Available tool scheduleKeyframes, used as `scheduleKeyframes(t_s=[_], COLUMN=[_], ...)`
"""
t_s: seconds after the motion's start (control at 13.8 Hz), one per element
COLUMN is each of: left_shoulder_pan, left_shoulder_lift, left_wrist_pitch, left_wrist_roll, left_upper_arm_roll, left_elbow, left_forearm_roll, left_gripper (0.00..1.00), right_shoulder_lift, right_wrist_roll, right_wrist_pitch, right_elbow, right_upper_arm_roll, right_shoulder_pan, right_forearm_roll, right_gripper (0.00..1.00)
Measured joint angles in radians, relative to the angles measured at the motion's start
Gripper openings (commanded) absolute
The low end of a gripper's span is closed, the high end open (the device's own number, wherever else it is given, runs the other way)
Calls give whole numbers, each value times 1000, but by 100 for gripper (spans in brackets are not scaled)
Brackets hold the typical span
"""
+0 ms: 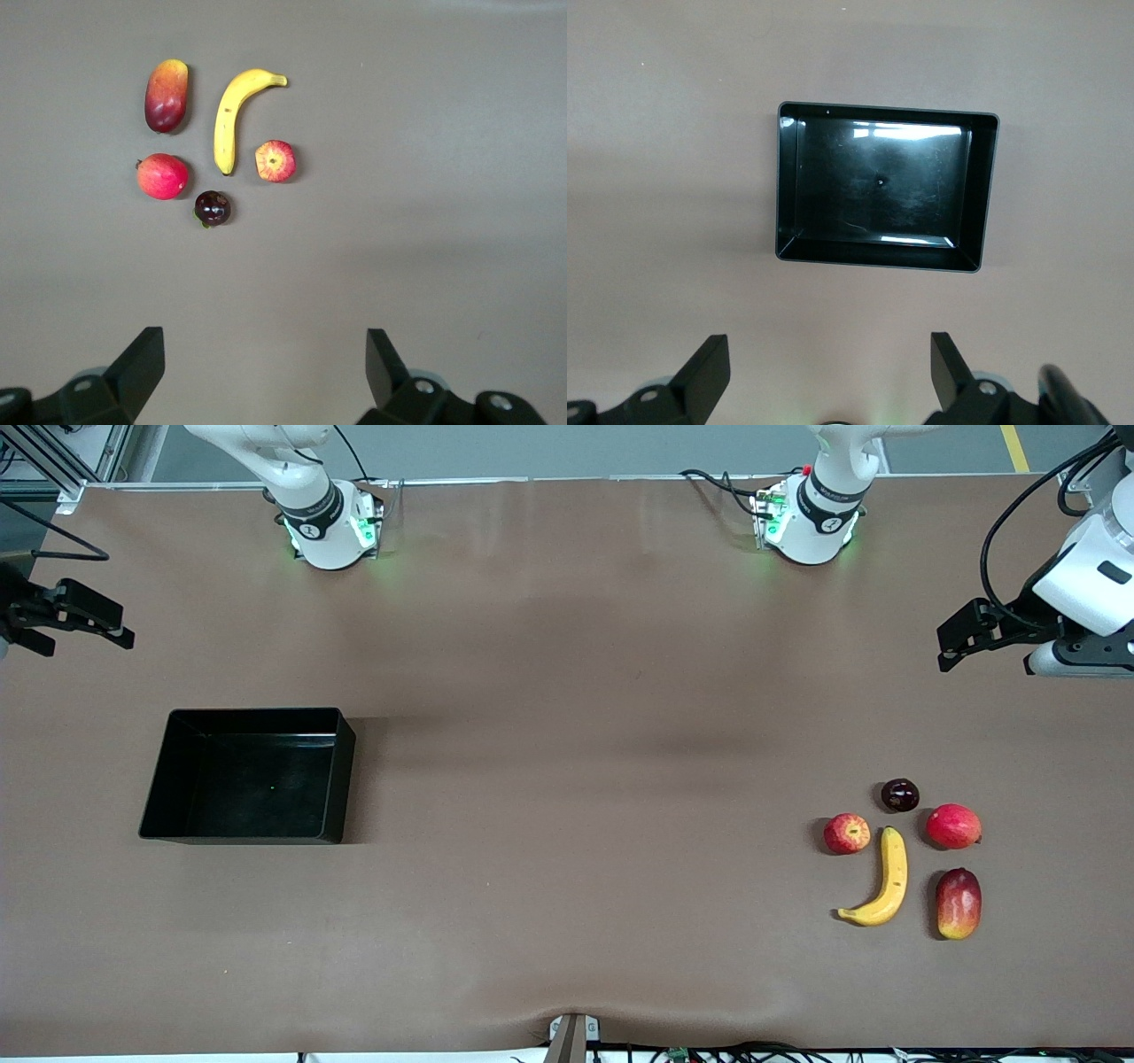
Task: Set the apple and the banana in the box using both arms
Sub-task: 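Reach the left gripper to the red apple while the right gripper reaches the box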
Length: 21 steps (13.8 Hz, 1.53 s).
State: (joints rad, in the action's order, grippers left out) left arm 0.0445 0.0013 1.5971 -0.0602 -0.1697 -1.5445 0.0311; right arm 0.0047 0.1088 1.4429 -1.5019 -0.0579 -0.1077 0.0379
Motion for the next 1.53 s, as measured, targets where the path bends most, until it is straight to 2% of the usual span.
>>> scheduleKeyframes(t_s=[0.51,0.8,1.16,1.53], left_shoulder_pan=[-2,-1,5,6], left_shoulder_lift=[24,114,296,453], left_wrist_pitch=[0,32,195,478], left_wrist_roll=[0,0,0,0], left_upper_arm_roll=[-1,1,3,10], left_elbow=[-1,13,9,-72], left_forearm_roll=[0,0,0,3], left_gripper=[100,100,100,100], right_shoulder_lift=[22,68,265,322], right_wrist_roll=[0,0,17,28], right_wrist_pitch=[4,10,67,125], right_elbow=[0,-1,-1,-24], right_upper_arm_roll=[2,5,13,12], right_shoulder_pan=[-4,-26,-168,-200], right_forearm_roll=[-2,-10,-23,-39], right_gripper=[100,100,100,100])
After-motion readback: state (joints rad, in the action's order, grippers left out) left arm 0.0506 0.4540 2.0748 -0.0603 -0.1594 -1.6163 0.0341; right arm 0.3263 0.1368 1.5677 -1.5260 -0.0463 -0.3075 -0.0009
